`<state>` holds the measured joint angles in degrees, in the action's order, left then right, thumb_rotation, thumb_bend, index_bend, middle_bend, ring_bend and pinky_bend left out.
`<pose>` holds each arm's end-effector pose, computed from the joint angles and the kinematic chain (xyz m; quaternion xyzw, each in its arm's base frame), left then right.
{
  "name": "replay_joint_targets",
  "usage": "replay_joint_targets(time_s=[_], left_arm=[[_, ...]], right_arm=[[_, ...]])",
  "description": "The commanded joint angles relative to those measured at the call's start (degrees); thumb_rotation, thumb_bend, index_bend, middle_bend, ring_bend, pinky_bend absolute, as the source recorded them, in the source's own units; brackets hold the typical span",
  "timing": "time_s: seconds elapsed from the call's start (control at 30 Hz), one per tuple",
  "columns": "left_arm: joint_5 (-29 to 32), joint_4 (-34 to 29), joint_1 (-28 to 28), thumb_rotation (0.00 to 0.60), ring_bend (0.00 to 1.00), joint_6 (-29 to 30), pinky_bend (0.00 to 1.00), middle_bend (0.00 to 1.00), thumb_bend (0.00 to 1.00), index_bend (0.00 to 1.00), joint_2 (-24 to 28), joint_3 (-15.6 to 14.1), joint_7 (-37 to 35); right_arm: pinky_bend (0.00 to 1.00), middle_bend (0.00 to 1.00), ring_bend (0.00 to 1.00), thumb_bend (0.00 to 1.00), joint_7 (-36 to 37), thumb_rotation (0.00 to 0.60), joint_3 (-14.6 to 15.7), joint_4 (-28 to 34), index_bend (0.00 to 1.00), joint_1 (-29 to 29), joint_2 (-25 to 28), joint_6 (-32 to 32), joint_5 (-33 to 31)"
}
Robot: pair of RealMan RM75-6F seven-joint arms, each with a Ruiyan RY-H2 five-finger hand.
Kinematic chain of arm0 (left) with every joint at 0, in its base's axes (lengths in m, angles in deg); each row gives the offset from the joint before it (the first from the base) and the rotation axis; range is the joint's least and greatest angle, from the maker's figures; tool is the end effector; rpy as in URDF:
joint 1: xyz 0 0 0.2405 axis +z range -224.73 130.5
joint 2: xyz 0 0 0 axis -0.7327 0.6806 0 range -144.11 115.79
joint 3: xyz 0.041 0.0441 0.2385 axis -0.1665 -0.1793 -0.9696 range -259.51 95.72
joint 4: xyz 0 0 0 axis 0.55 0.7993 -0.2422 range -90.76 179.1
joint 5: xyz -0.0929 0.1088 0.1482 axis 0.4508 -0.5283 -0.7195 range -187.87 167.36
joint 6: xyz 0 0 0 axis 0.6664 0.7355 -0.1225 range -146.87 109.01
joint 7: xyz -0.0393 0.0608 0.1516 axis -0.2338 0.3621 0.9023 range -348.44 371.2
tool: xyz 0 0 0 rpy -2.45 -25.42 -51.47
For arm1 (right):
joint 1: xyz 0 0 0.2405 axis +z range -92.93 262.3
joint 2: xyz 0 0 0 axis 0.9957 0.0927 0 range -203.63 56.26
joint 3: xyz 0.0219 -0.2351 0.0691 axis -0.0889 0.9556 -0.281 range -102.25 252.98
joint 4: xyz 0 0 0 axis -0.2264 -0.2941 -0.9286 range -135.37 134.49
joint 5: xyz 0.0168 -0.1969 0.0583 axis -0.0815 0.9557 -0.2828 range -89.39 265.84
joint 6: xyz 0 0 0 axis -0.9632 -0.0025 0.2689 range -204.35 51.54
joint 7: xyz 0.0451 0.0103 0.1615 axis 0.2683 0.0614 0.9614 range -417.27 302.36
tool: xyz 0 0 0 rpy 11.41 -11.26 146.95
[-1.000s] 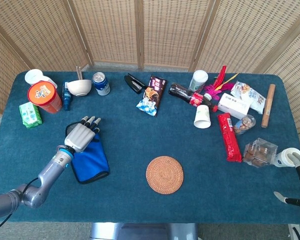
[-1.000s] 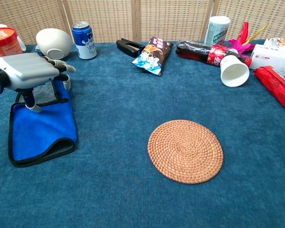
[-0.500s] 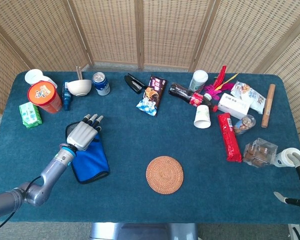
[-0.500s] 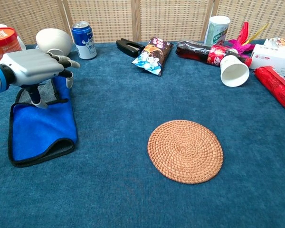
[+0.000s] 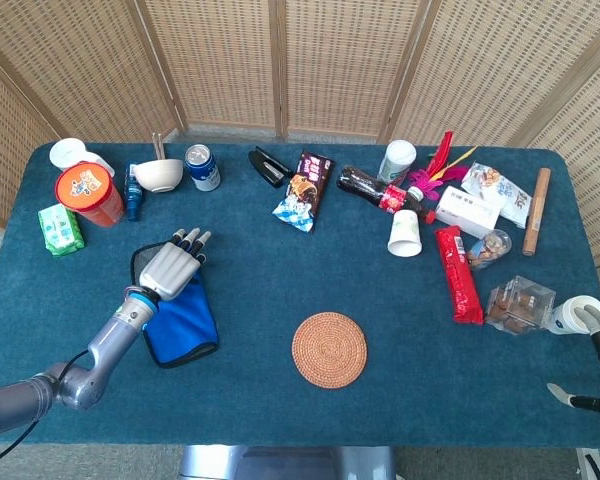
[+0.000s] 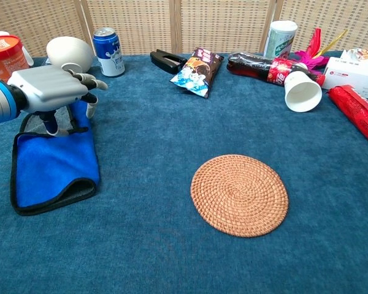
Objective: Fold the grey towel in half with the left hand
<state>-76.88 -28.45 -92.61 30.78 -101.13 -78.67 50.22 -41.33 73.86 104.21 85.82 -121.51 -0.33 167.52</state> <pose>-0.1871 0.3807 -0.0165 -0.8403 -0.1551 -0.1872 0.4845 -0.3168 -0.1729 0.2043 0.5139 -0.5400 0.3605 0.5606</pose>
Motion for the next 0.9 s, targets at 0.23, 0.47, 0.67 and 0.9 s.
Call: replay_joint_targets(time_s=[0.23,0.47,0.67,0.9], left_arm=[[0.58,0.57,-0.21,0.600,0.00,-0.10,0.17,0.00,0.32,0.40,-0.21,-0.07,0.52],[1.06,0.74,-0.24,0.600,0.00,-0.25,0.17,0.00,0.32,0.40,-0.52,-0.42,1.08],[0.71,0.10,-0.17,0.600,0.00,0.17,0.17,0.00,0.33,0.42,-0.04,-0.57,0.83],[0.69,0.52,-0.24,0.600,0.00,0.16,0.18,0.00,0.33,0.48,-0.42,-0.81,1.03]], right_arm=[[0.00,0.00,0.00,0.00,0.06,0.600,0.03,-0.01,0.00,0.09,0.02,-0.16,-0.03],[0.00,0.00,0.00,0.00,0.21,0.600,0.04,-0.02,0.00,0.10,0.06,-0.20,-0.11],[0.00,0.00,0.00,0.00,0.25,0.600,0.07,-0.07,0.00,0.18,0.04,-0.35,-0.06],[0.00,0.00,0.00,0.00,0.75,0.600,0.17,0.02,0.00,0.12,0.23,-0.25,0.25]])
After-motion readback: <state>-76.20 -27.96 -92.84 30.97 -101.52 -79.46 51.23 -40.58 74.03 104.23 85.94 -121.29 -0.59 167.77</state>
